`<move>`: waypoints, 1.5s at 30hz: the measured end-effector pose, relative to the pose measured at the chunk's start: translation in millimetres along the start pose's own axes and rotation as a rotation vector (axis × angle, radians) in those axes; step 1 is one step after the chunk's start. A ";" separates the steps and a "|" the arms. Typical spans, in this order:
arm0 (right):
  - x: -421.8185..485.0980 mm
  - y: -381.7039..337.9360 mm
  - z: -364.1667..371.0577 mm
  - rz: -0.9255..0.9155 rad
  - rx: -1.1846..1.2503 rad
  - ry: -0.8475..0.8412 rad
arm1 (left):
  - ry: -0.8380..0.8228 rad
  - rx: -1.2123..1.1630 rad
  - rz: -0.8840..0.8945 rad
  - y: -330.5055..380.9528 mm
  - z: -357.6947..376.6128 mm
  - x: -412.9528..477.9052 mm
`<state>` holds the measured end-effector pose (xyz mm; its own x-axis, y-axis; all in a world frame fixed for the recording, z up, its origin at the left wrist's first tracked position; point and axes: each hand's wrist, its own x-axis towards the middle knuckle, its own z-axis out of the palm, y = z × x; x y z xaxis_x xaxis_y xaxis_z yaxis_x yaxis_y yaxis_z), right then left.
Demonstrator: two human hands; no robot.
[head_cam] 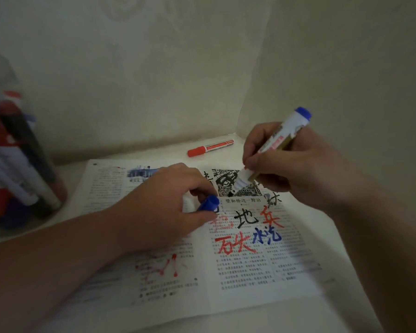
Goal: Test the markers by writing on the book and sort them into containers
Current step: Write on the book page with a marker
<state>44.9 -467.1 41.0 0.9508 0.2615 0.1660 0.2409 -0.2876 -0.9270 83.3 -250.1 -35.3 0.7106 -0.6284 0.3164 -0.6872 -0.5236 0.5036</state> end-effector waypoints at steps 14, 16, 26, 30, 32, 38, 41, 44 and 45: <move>-2.1 34.1 17.0 0.046 -0.190 0.065 | -0.018 -0.034 -0.025 4.8 1.0 0.6; -2.1 35.5 17.1 0.036 -0.214 0.036 | -0.010 -0.080 -0.049 6.6 -0.1 0.7; 1.2 35.1 15.4 -0.095 -0.238 0.080 | -0.020 -0.089 -0.063 6.4 0.6 0.0; 1.8 37.1 16.9 -0.033 -0.318 -0.017 | -0.029 -0.084 -0.058 9.1 0.0 0.1; 1.2 39.8 17.6 -0.005 -0.330 -0.068 | -0.021 -0.096 -0.065 10.1 -0.8 -0.1; 2.9 40.7 22.5 -0.084 -0.287 -0.002 | 0.017 -0.122 -0.102 9.7 -1.1 1.2; 1.6 39.2 23.5 -0.064 -0.301 0.009 | -0.018 -0.084 -0.118 9.0 0.7 3.4; 3.0 38.1 25.6 -0.040 -0.336 0.024 | -0.014 -0.075 -0.110 4.6 2.7 4.9; 4.1 37.6 27.2 -0.029 -0.350 0.035 | -0.006 -0.077 -0.100 2.7 3.2 4.9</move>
<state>52.6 -451.9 -2.3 0.9474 0.2438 0.2075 0.3139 -0.5802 -0.7516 84.5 -256.4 -35.0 0.7741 -0.5789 0.2563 -0.5990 -0.5387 0.5925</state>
